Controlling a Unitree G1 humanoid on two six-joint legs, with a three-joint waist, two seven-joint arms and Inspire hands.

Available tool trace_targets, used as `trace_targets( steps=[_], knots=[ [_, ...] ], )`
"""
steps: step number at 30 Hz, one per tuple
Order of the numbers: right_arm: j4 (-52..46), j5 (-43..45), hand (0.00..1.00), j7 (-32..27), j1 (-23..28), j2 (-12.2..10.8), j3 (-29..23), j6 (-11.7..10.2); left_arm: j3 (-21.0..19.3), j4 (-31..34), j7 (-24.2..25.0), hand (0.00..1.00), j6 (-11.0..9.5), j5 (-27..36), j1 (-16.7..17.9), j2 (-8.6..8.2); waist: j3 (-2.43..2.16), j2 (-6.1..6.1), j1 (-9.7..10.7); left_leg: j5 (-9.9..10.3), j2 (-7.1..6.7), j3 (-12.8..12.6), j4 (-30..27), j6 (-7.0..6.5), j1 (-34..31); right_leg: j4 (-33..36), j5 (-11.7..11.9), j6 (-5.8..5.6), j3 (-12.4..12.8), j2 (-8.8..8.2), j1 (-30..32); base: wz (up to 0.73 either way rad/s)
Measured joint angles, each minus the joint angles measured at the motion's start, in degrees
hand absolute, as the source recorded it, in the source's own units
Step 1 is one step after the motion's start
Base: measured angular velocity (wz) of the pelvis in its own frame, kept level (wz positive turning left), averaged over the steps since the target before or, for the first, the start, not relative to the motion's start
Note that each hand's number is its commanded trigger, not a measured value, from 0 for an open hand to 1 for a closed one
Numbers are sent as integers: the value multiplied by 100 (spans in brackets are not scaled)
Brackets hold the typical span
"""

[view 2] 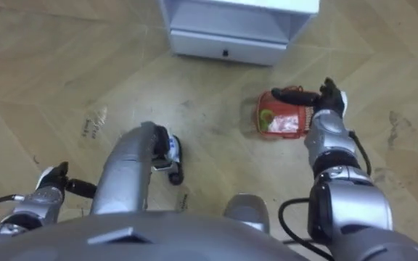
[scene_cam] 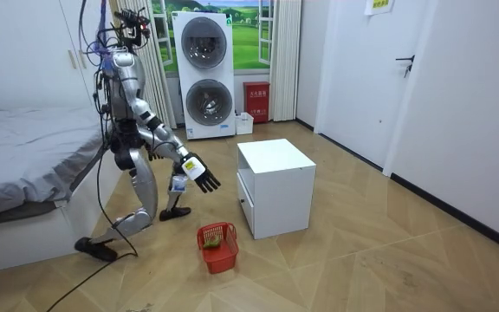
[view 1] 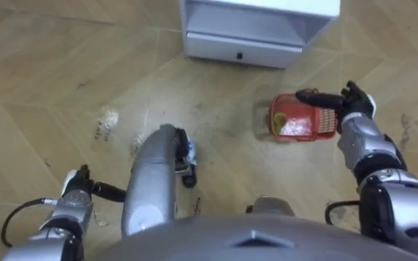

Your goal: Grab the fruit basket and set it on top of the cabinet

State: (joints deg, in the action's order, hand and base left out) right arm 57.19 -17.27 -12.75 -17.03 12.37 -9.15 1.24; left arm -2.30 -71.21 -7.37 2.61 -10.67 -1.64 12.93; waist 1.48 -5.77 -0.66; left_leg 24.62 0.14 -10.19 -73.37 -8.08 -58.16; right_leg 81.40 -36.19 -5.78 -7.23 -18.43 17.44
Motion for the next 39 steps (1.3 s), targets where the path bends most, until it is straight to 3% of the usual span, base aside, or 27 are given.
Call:
trace_targets(
  steps=[1,3,6,10,14,16,18,24,27,31,32,33,39],
  knots=[
    [-30,15,0,-62,-1,47,-7,-2,90,0,-12,0,-18,1,4,18,2,-7,39,77,-11,-24,-220,-54,-122,344,-2,2,66,-35,113,46],
    [-133,92,0,-213,4,157,-86,-94,226,-37,-108,0,-88,113,139,40,7,-32,97,429,-120,-102,-1078,-167,-436,1490,-9,-5,302,-202,323,30],
    [-284,184,0,-334,-3,160,-166,-169,318,-166,-226,0,-275,354,285,110,12,-83,196,779,-284,-289,-1876,-312,-686,2534,-9,-5,696,-259,385,33],
    [-617,185,0,-346,5,161,-161,-181,367,-185,-354,0,-382,388,330,163,24,-205,309,953,-392,-552,-2470,-464,-938,3407,-7,-4,1028,-345,457,28],
    [-750,270,0,-414,8,162,-157,-181,501,-192,-505,0,-510,563,431,250,20,-432,446,979,-448,-614,-2794,-420,-1119,3924,-9,-5,1030,-470,468,16],
    [-863,468,0,-459,10,162,-156,-183,688,-190,-506,0,-529,608,512,228,10,-474,546,971,-448,-613,-2844,-394,-1127,4022,-11,-8,1035,-469,454,7],
    [-888,512,0,-511,15,167,-156,-196,902,-192,-506,0,-563,608,628,208,-10,-503,660,947,-440,-602,-2855,-307,-1124,4089,-24,13,1056,-462,454,0],
    [-882,511,0,-520,52,170,-147,-189,1072,-243,-490,0,-581,610,755,171,-5,-467,735,937,-346,-603,-2856,-134,-1092,4192,-195,29,1158,-442,479,-8],
    [-882,515,0,-467,49,303,-51,-189,1210,-307,-400,0,-586,612,770,156,4,-348,779,930,-280,-603,-2917,-58,-1134,4322,-226,70,1189,-393,513,-1],
    [-881,467,0,-437,43,403,146,-195,1274,-415,-299,0,-579,669,800,190,0,-299,797,962,-283,-611,-3103,213,-1271,4696,-356,153,1350,-313,537,-2],
    [-853,466,0,-386,1,473,197,-203,1310,-407,-252,0,-570,676,760,106,51,-182,756,953,-253,-481,-3185,328,-1389,4788,-377,170,1336,-182,597,-14],
    [-820,439,0,-339,1,481,287,-202,1396,-389,-171,0,-606,676,755,87,61,-184,671,896,-254,-445,-3132,436,-1457,4854,-390,179,1413,-148,726,-16],
    [-314,419,0,-159,-5,554,644,-206,1616,-388,4,0,-631,675,729,51,34,-72,474,745,-279,-247,-3013,726,-1666,4991,-427,201,1418,40,1004,-2]
  ],
)
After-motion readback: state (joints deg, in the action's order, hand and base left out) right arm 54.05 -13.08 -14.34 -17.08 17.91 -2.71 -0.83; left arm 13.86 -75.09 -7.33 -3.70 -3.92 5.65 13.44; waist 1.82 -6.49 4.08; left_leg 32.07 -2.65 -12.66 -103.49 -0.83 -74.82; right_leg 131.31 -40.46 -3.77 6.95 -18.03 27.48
